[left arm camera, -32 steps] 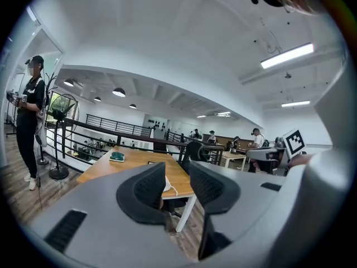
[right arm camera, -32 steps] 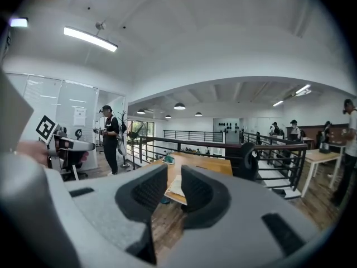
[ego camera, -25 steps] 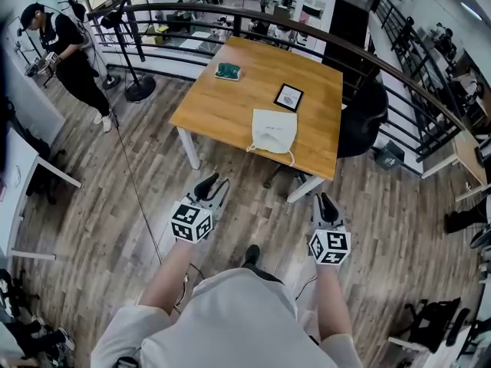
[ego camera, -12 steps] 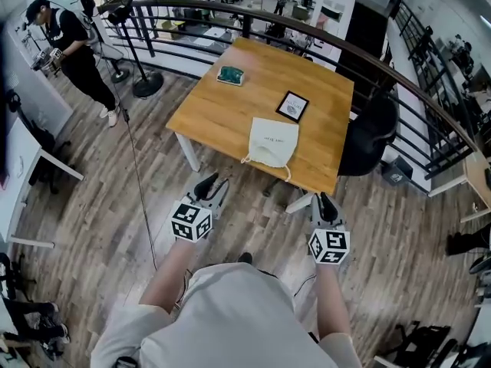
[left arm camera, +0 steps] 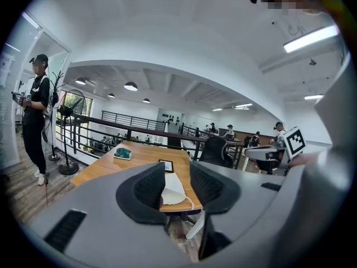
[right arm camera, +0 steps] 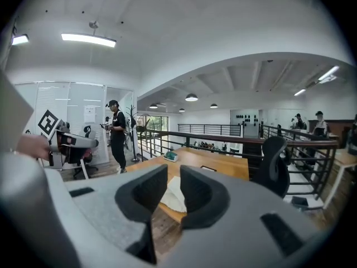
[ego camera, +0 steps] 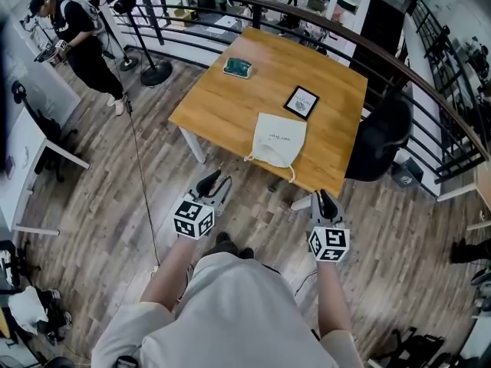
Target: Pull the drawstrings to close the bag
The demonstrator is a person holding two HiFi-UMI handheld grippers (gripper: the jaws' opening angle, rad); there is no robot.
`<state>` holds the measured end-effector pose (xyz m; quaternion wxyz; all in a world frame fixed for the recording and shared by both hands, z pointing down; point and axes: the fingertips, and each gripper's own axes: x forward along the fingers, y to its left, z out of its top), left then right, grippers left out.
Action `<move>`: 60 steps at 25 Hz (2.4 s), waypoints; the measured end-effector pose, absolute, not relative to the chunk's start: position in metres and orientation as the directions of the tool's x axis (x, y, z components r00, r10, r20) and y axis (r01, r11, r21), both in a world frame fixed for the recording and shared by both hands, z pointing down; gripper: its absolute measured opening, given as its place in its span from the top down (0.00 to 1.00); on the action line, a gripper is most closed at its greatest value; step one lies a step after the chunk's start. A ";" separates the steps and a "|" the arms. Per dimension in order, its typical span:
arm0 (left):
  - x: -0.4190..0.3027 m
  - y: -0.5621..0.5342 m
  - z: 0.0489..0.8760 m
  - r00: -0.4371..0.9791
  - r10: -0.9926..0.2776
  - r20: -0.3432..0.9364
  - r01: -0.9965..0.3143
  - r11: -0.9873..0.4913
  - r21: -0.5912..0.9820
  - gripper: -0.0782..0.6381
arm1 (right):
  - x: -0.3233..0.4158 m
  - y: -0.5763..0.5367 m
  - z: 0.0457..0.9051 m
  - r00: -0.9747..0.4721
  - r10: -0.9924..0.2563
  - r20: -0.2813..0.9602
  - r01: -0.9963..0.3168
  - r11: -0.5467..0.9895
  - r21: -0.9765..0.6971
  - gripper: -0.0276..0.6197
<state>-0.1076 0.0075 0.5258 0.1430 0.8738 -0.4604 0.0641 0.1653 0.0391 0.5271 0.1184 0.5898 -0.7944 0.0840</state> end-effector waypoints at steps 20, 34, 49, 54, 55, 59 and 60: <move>-0.094 -0.123 0.625 0.659 -0.630 0.410 -0.744 -0.626 0.233 0.70 | 0.158 -0.065 0.609 -0.209 -0.861 0.463 -0.973 0.230 -0.012 0.86; -0.086 -0.170 0.738 0.703 -0.424 0.571 -0.652 -0.705 0.280 0.70 | 0.146 -0.097 0.712 -0.138 -0.743 0.655 -0.981 0.193 0.013 0.86; -0.044 -0.192 0.830 0.669 -0.308 0.677 -0.634 -0.711 0.303 0.71 | 0.159 -0.117 0.815 -0.137 -0.600 0.788 -0.965 0.261 0.030 0.86; -0.036 -0.195 0.860 0.616 -0.295 0.730 -0.664 -0.693 0.280 0.71 | 0.163 -0.126 0.841 -0.167 -0.566 0.808 -0.960 0.281 -0.002 0.86; -0.035 -0.197 0.864 0.606 -0.295 0.738 -0.672 -0.687 0.277 0.71 | 0.164 -0.129 0.846 -0.171 -0.559 0.811 -0.957 0.289 -0.003 0.86; -0.031 -0.198 0.884 0.567 -0.288 0.772 -0.695 -0.670 0.261 0.71 | 0.167 -0.139 0.864 -0.180 -0.537 0.825 -0.946 0.324 0.005 0.86; -0.030 -0.197 0.887 0.559 -0.286 0.778 -0.698 -0.668 0.256 0.71 | 0.168 -0.140 0.868 -0.183 -0.530 0.828 -0.943 0.333 0.005 0.86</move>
